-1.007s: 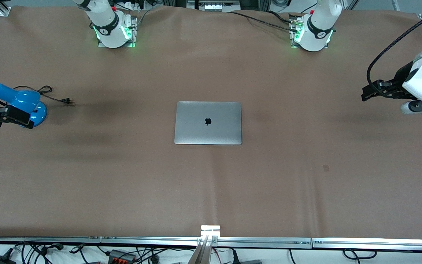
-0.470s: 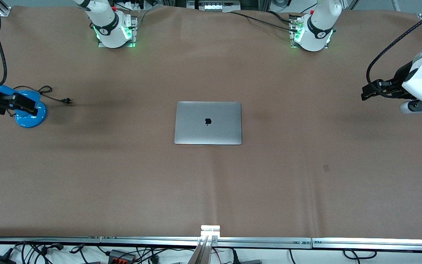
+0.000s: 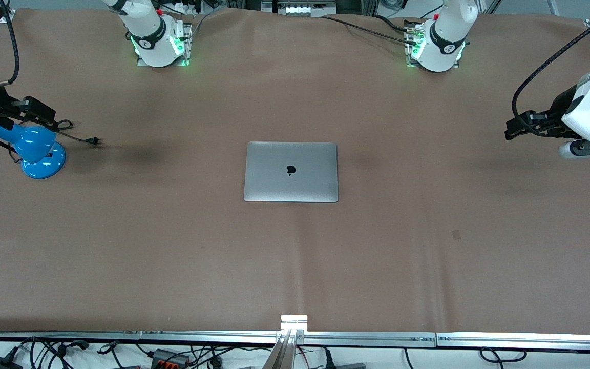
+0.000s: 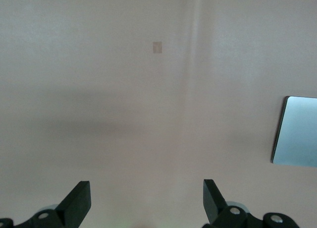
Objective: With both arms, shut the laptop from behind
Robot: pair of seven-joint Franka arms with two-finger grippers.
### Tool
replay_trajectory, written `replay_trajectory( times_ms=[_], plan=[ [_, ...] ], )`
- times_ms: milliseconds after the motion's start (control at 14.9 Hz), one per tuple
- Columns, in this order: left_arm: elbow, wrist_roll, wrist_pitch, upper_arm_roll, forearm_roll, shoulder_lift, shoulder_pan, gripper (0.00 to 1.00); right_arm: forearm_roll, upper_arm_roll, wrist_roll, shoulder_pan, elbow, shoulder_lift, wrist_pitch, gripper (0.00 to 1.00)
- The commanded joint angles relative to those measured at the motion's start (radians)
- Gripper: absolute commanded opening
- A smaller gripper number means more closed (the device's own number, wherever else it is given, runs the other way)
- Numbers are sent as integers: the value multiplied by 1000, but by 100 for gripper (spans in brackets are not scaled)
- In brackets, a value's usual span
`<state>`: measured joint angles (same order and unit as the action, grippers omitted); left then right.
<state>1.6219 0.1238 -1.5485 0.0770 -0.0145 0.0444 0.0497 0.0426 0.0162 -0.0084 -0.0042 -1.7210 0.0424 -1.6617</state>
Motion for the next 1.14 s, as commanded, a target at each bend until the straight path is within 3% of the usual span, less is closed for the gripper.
replay_trajectory(
  times_ms=[0,1074],
  plan=[
    [-8,-20,19,-2,15,-8,-1,100,-18,-16,-15,-14,-29,25,-30,100],
    [-8,-30,19,-3,15,-5,-1,100,-21,-18,-16,-14,-29,27,-13,100]
  ],
)
